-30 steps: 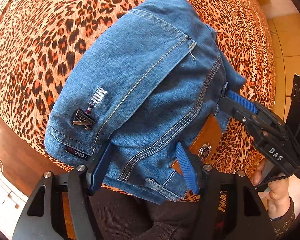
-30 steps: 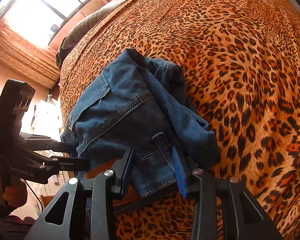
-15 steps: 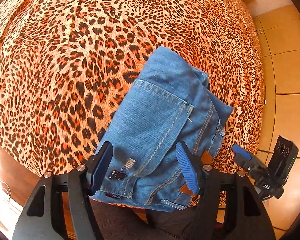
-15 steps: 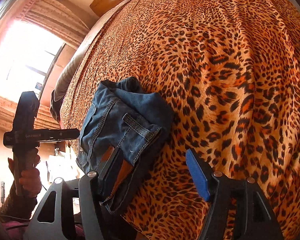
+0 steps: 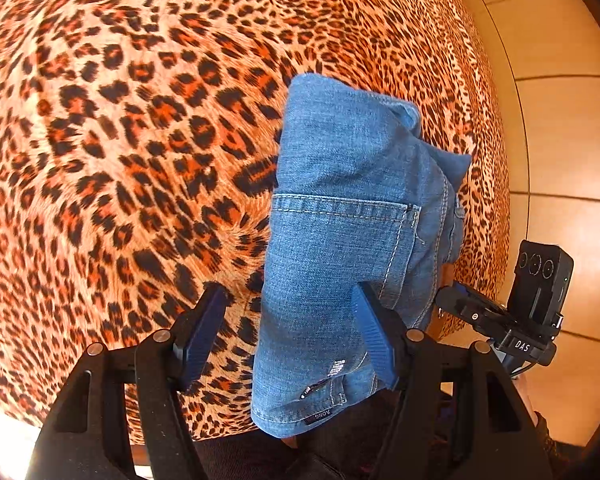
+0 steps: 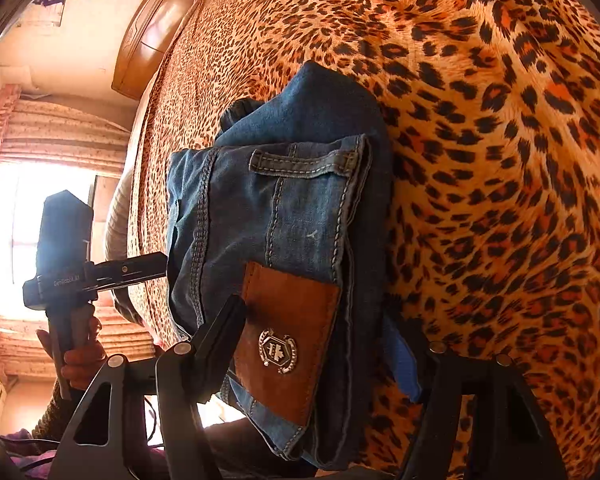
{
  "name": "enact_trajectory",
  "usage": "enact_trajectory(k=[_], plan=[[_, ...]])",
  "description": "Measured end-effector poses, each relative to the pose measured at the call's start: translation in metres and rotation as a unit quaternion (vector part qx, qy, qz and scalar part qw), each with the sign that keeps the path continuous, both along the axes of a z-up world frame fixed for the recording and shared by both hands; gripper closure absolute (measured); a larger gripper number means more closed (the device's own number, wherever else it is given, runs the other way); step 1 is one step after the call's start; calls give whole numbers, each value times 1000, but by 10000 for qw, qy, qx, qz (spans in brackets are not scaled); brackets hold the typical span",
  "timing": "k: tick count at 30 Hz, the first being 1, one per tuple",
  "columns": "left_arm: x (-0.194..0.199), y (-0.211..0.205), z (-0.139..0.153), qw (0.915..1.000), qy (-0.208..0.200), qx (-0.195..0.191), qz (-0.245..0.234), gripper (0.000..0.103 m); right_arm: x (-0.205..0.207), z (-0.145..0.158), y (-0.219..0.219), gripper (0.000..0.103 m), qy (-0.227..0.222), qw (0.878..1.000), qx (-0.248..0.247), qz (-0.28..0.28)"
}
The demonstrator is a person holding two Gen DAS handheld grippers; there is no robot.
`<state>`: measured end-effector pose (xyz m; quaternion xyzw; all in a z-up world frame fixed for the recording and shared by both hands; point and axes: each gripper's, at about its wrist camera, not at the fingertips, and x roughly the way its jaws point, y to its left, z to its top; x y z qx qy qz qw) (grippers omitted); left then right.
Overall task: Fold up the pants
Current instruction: 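Lower the folded jeans onto the bedspread and open both grippers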
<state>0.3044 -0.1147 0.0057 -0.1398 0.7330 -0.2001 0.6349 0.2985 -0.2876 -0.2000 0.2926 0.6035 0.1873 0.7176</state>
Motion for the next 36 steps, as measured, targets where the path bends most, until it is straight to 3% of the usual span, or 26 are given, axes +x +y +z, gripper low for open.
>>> enact_trajectory(k=[3,7,12,31,36], plan=[[4,-15,-6,9994,135,-122,-306,34,-8,-1,2,32,-92,9990,49,-432],[7,-26,-1,9987,-41,-31,-505,28,-24,-4,-8,32,-101,9961,162,-857],[3,-40,2,9974,-383,220,-575,28,-25,-2,-5,32,-101,9964,10,-837],[12,-48,-2,9963,-278,198,-792,27,-15,0,4,23,33,9939,-158,-1091],[20,-57,-6,9972,98,-433,-604,27,-1,7,21,27,-122,9960,-348,-817]])
